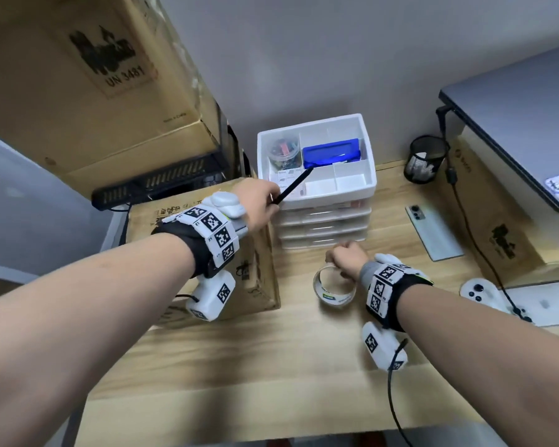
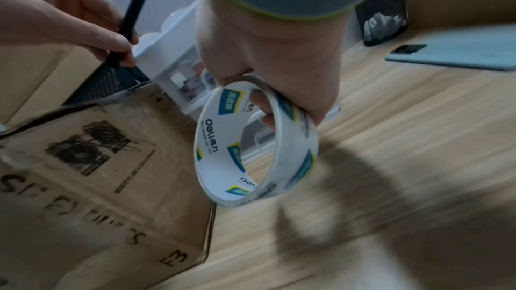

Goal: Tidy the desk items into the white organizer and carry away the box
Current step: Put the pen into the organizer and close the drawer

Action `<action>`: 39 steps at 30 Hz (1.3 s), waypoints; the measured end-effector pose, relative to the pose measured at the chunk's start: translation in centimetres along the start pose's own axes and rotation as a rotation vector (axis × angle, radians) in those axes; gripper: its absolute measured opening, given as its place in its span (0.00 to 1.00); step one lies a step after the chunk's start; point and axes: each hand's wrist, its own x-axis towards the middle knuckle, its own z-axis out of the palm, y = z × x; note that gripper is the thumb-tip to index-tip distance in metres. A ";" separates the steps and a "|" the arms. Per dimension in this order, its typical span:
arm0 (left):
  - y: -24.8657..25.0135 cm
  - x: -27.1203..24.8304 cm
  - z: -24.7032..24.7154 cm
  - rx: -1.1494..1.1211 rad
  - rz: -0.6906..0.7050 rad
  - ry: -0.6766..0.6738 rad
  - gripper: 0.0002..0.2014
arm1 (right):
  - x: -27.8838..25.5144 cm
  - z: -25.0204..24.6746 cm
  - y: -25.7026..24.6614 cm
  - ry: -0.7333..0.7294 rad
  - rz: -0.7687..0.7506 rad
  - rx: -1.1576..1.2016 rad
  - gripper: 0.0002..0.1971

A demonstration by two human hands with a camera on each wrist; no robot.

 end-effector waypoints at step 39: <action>0.2 0.1 2.8 -0.483 -0.028 0.196 0.07 | 1.8 4.1 6.1 0.042 0.256 0.663 0.12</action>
